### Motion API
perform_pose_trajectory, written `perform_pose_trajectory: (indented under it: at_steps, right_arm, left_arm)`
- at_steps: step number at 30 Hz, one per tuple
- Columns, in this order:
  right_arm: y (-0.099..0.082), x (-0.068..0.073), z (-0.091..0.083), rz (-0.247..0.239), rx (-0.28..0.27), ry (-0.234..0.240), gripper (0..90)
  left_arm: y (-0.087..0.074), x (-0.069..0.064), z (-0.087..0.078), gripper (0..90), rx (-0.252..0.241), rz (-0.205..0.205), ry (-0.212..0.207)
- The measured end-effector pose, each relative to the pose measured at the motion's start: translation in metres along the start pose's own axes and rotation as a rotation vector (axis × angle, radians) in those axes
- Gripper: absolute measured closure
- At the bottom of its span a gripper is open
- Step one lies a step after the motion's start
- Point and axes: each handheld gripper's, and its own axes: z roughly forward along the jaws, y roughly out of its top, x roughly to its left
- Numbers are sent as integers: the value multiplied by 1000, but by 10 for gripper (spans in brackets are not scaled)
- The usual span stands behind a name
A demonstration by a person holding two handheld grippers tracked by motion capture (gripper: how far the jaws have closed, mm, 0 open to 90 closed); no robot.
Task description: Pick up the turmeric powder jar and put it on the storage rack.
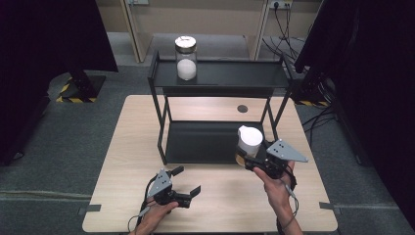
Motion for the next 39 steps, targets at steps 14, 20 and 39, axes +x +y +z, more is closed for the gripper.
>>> perform_pose_trajectory:
  at_steps: [14, 20, 39]
  right_arm:
    - [62, -12, 10, 5, 0, 89, 309]
    - [88, -11, 17, -31, 3, 96, 309]
    - [137, -23, 33, 10, -22, 158, 309]
  left_arm:
    - [-1, 0, 1, 2, 4, -6, 2]
    - [-1, 0, 1, 2, 3, -6, 3]
    - [-1, 0, 1, 2, 11, -11, 3]
